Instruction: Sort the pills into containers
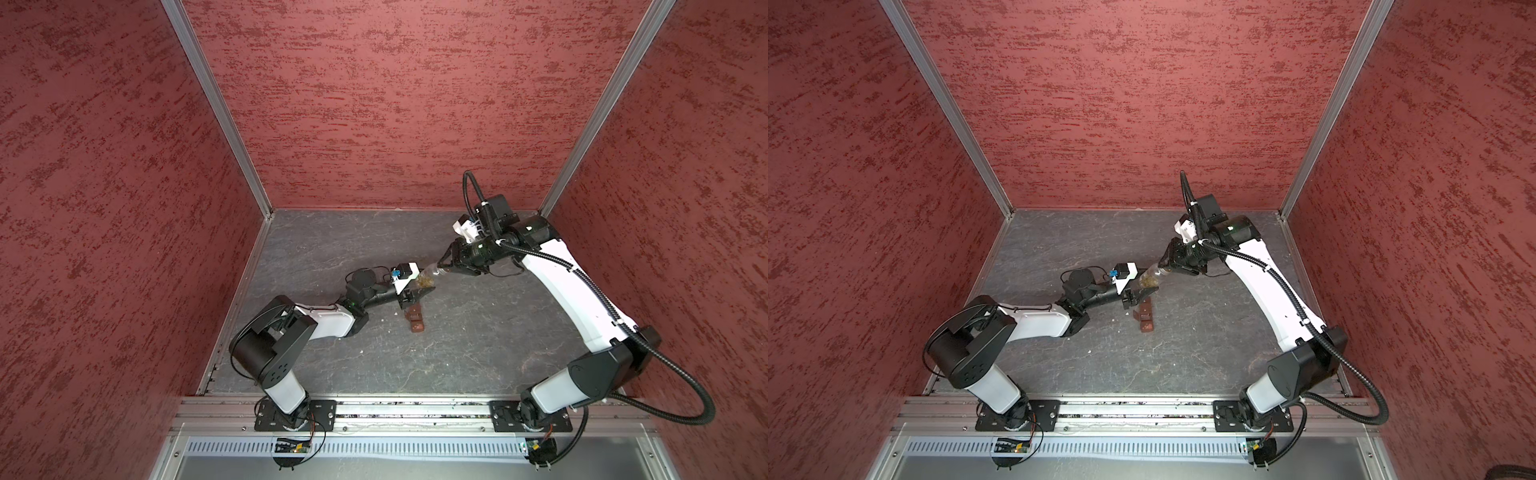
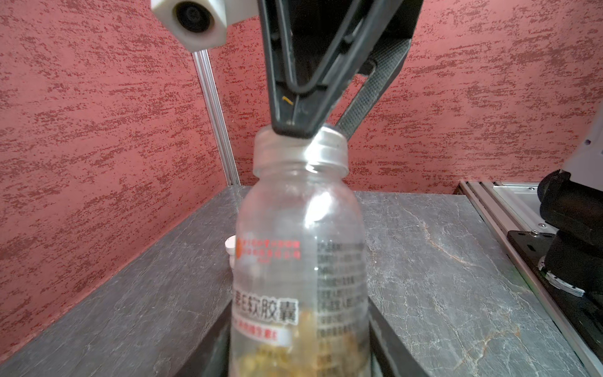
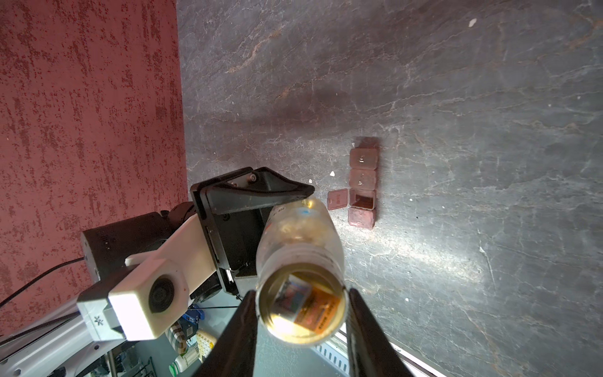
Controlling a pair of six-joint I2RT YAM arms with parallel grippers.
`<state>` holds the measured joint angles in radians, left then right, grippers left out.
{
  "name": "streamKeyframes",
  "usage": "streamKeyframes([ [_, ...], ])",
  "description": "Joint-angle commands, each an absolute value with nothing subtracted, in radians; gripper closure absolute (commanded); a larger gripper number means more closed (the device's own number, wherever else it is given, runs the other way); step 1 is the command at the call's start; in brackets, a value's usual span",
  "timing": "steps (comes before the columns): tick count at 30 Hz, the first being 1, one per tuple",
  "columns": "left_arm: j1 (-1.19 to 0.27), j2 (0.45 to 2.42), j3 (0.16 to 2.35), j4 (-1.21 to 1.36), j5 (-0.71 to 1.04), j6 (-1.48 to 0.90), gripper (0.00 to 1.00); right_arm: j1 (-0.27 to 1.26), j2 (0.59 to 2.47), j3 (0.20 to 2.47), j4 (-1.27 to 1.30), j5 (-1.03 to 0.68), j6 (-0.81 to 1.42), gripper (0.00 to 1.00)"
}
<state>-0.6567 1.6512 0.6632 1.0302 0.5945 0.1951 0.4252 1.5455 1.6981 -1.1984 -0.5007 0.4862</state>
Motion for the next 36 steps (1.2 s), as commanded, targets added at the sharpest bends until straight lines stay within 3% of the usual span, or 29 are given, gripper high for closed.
streamKeyframes([
  [1, -0.661, 1.657, 0.682, 1.013, 0.591, 0.217, 0.69, 0.424, 1.51, 1.689, -1.184, -0.5, 0.466, 0.45],
  [6, -0.671, 1.682, 0.634, 1.091, 0.468, 0.281, 0.74, 0.394, 1.473, 1.672, -1.138, -0.469, 0.547, 0.34],
  [19, -0.712, 1.796, 0.614, 1.297, 0.185, 0.538, 0.99, 0.339, 1.54, 1.654, -1.086, -0.555, 0.696, 0.36],
  [36, -0.723, 1.881, 0.643, 1.364, 0.166, 0.622, 1.0, 0.338, 1.655, 1.643, -1.03, -0.554, 0.731, 0.36],
])
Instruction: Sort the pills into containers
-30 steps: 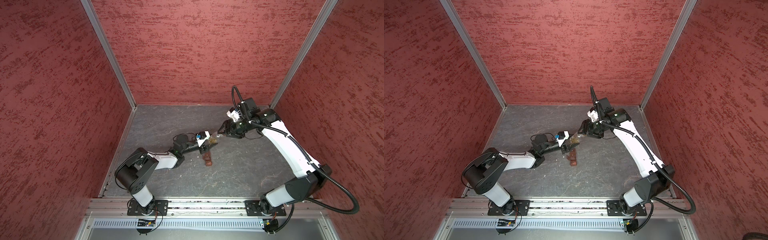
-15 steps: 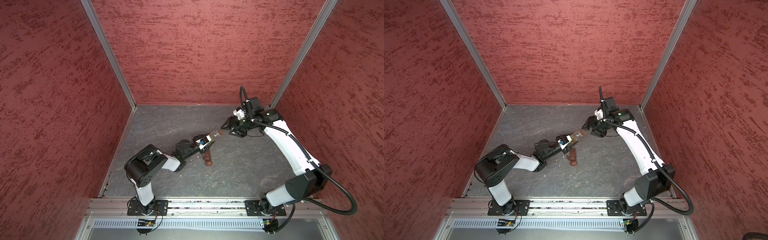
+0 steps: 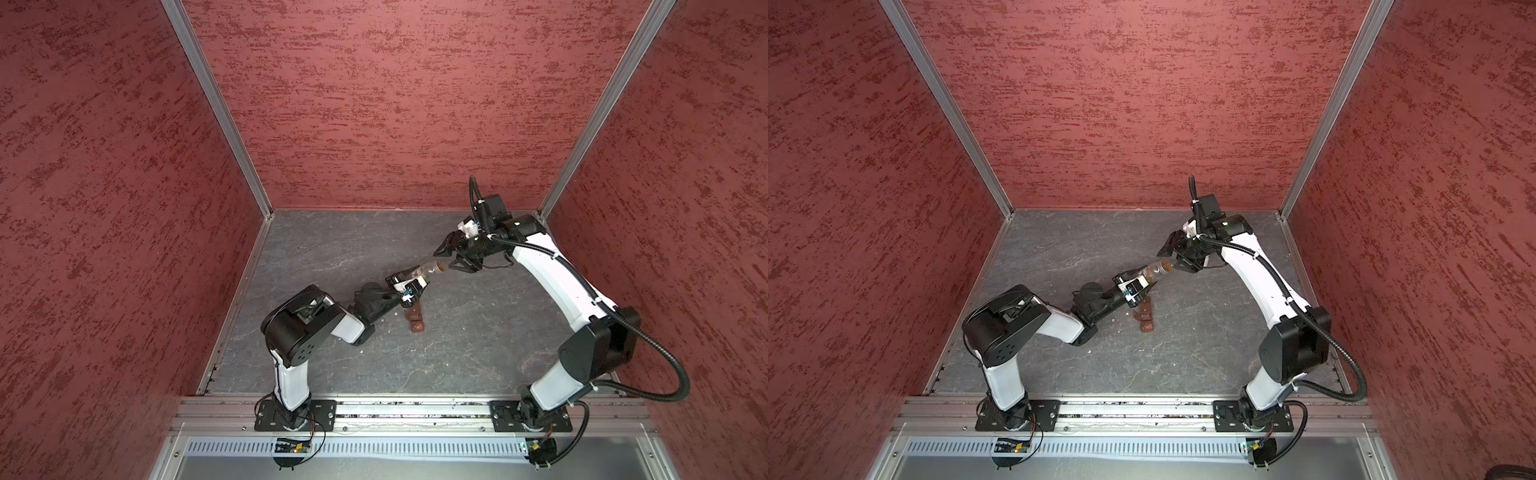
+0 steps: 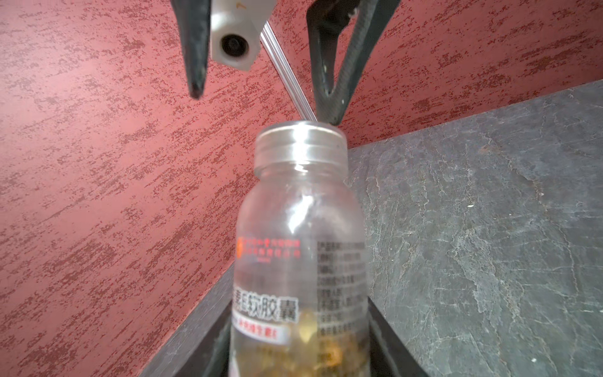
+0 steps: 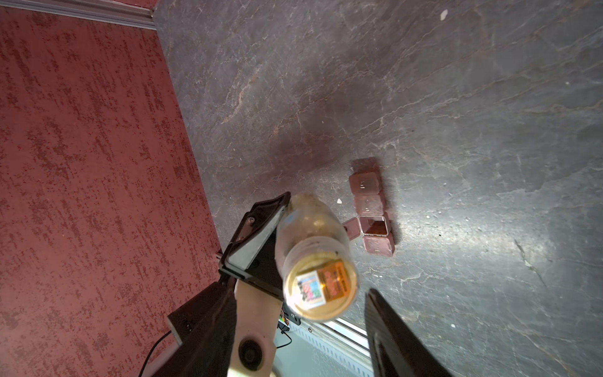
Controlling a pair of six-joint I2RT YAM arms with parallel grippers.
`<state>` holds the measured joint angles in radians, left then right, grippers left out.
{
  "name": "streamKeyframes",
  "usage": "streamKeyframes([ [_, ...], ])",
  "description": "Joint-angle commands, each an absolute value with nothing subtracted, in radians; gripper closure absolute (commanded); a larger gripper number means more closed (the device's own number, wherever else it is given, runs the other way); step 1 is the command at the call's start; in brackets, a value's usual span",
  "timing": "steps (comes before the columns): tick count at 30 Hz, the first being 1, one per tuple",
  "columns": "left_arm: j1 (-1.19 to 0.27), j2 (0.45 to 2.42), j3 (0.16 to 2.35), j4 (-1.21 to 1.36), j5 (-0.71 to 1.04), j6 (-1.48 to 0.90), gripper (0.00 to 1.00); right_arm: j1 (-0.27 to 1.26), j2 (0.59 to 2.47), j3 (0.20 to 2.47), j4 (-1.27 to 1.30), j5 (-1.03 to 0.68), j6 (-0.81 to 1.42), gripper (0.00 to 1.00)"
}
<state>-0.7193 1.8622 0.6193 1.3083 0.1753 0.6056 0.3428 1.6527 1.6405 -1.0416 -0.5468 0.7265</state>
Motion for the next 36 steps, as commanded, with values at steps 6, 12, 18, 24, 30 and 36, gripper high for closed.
streamKeyframes([
  [6, -0.722, 1.893, 0.649, 1.371, 0.173, 0.617, 1.0, 0.338, 1.674, 1.647, -1.042, -0.561, 0.712, 0.36],
  [12, -0.722, 1.886, 0.649, 1.376, 0.177, 0.603, 1.0, 0.338, 1.688, 1.634, -1.022, -0.573, 0.711, 0.4],
  [18, -0.722, 1.887, 0.649, 1.375, 0.181, 0.592, 1.0, 0.339, 1.688, 1.626, -1.014, -0.591, 0.711, 0.48],
  [24, -0.722, 1.89, 0.655, 1.373, 0.188, 0.579, 1.0, 0.339, 1.677, 1.613, -1.018, -0.597, 0.703, 0.58],
  [30, -0.683, 1.837, 0.666, 1.292, 0.333, 0.455, 1.0, 0.339, 1.668, 1.637, -1.055, -0.605, 0.622, 0.68],
  [36, -0.621, 1.754, 0.679, 1.157, 0.586, 0.286, 1.0, 0.364, 1.668, 1.693, -1.168, -0.58, 0.326, 0.76],
])
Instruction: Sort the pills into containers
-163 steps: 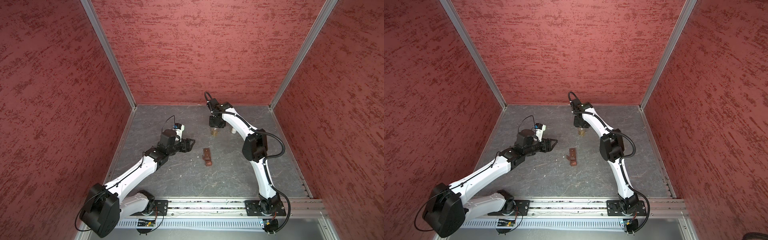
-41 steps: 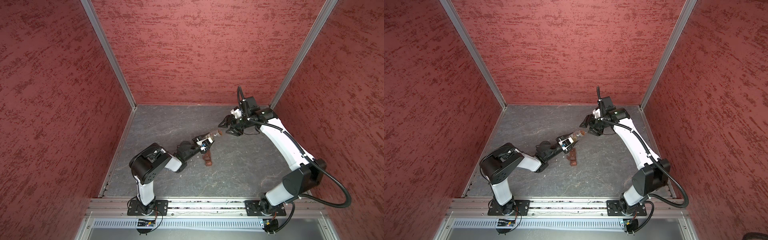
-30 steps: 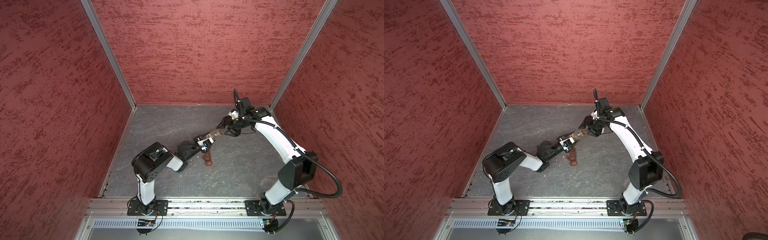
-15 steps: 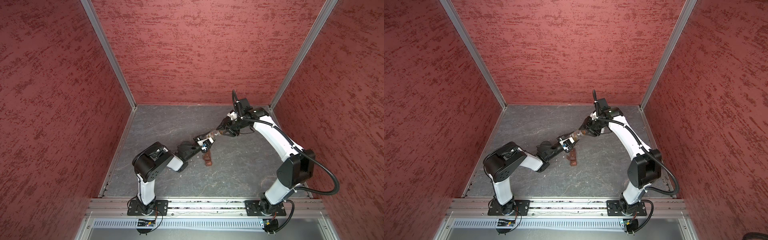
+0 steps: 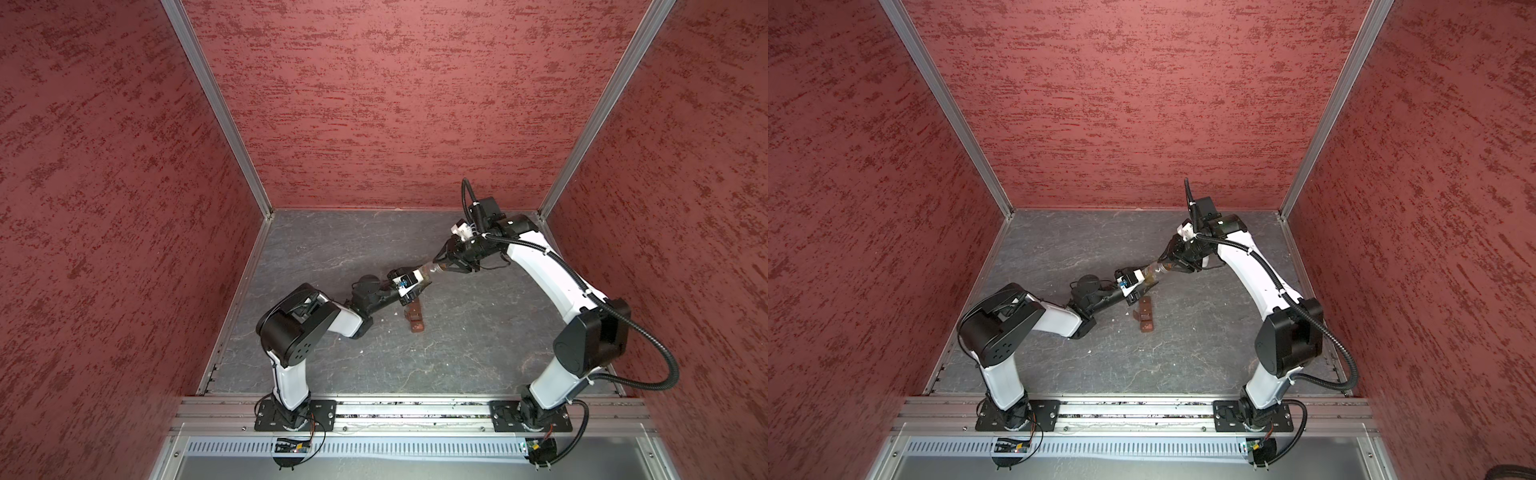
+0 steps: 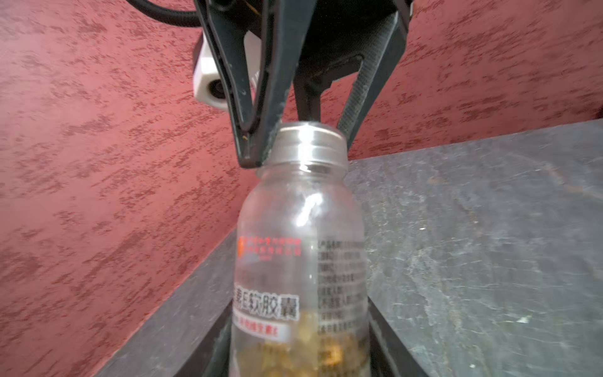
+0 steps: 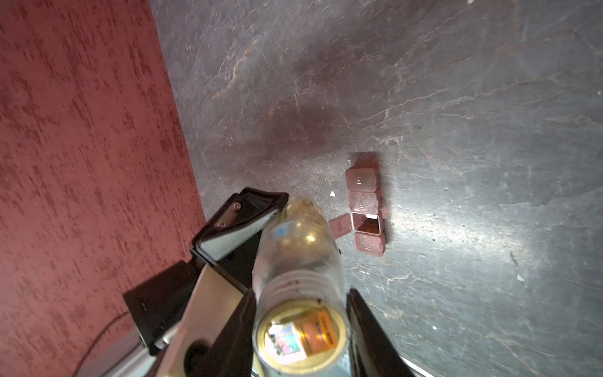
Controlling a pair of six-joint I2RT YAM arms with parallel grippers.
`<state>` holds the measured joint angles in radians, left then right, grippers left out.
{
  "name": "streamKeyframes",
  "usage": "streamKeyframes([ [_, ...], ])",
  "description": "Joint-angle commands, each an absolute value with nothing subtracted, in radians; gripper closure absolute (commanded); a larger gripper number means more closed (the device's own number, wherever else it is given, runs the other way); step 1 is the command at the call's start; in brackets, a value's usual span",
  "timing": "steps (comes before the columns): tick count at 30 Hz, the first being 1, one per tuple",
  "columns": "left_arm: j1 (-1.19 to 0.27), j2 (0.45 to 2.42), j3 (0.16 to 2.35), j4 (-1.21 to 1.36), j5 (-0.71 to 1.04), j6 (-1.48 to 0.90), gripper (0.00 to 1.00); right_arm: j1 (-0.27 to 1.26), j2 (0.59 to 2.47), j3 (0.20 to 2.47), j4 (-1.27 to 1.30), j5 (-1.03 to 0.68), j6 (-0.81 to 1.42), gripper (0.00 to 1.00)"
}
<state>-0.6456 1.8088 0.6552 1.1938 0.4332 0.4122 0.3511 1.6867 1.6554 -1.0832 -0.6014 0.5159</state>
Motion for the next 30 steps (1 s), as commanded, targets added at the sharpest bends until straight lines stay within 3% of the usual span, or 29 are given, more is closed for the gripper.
streamKeyframes([
  [1, -0.616, 1.747, 0.674, 1.158, 0.61, 0.266, 1.0, 0.374, 1.664, 1.696, -1.182, -0.566, 0.275, 0.76],
  [10, -0.602, 1.721, 0.626, 1.204, 0.675, 0.191, 1.0, 0.453, 1.565, 1.627, -1.166, -0.505, -0.123, 0.71],
  [16, -0.592, 1.718, 0.616, 1.234, 0.676, 0.177, 1.0, 0.46, 1.537, 1.605, -1.172, -0.457, -0.233, 0.66],
  [20, -0.592, 1.728, 0.617, 1.244, 0.672, 0.178, 1.0, 0.46, 1.55, 1.621, -1.196, -0.442, -0.243, 0.58],
  [30, -0.613, 1.757, 0.621, 1.229, 0.618, 0.247, 1.0, 0.452, 1.499, 1.672, -1.14, -0.408, -0.168, 0.25],
])
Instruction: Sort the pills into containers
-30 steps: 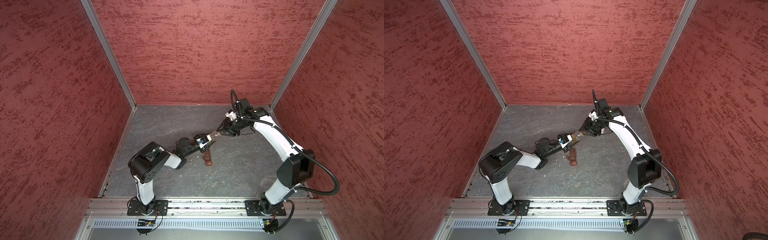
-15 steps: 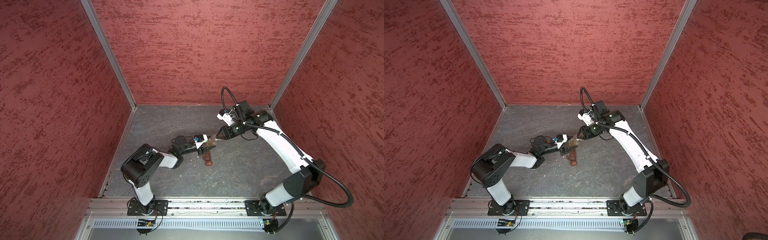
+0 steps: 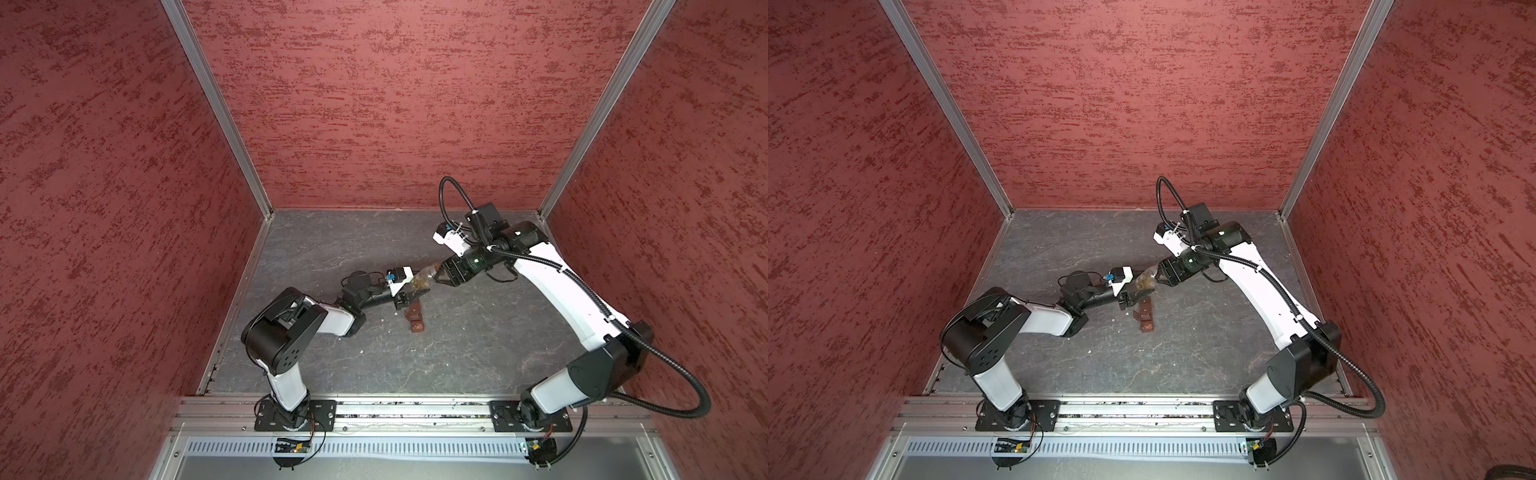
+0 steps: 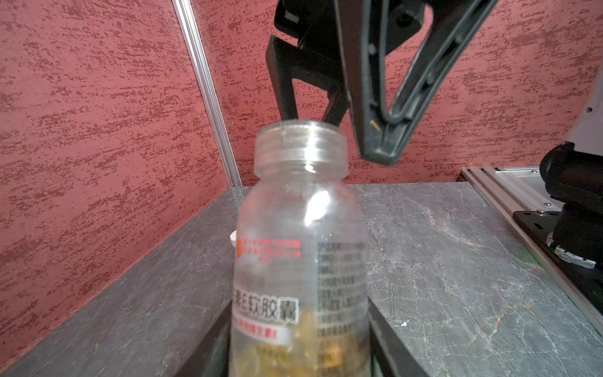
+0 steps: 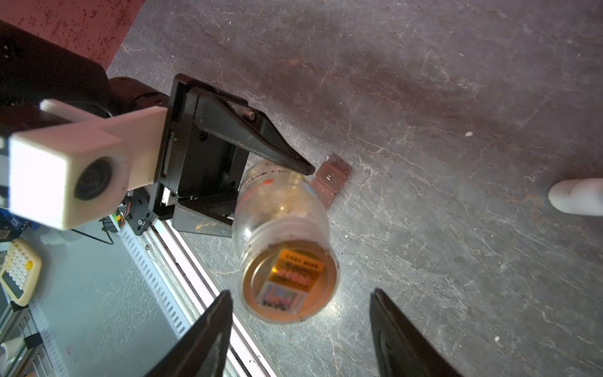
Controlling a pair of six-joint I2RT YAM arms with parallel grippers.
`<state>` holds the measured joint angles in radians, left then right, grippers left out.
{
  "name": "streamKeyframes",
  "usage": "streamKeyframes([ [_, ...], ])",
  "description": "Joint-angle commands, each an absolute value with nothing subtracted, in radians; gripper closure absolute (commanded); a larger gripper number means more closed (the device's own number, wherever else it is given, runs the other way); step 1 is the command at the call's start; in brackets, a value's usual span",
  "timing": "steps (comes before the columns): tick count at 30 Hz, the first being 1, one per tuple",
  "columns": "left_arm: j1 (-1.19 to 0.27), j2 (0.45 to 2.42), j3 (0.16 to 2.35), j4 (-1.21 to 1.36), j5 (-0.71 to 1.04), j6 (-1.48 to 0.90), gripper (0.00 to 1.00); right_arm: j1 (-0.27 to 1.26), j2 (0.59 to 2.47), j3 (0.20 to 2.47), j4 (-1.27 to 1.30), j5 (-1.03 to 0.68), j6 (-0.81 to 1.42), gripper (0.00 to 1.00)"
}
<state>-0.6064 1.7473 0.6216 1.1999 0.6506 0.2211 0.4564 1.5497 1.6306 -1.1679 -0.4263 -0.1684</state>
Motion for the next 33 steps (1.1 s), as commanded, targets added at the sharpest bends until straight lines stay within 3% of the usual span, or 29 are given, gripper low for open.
streamKeyframes([
  [1, -0.617, 1.762, 0.62, 1.23, 0.607, 0.256, 1.0, 0.447, 1.485, 1.673, -1.119, -0.412, -0.151, 0.22],
  [3, -0.625, 1.771, 0.621, 1.233, 0.569, 0.281, 1.0, 0.435, 1.459, 1.675, -1.063, -0.402, -0.087, 0.15],
  [7, -0.647, 1.796, 0.62, 1.278, 0.458, 0.356, 1.0, 0.402, 1.41, 1.704, -0.99, -0.345, 0.128, 0.11],
  [13, -0.691, 1.871, 0.649, 1.401, 0.231, 0.538, 1.0, 0.336, 1.506, 1.786, -1.078, -0.423, 0.531, 0.22],
  [18, -0.709, 1.919, 0.7, 1.412, 0.136, 0.657, 1.0, 0.333, 1.546, 1.755, -1.106, -0.451, 0.628, 0.24],
  [33, -0.753, 1.962, 0.735, 1.413, 0.104, 0.729, 1.0, 0.333, 1.567, 1.595, -0.963, -0.497, 0.704, 0.26],
])
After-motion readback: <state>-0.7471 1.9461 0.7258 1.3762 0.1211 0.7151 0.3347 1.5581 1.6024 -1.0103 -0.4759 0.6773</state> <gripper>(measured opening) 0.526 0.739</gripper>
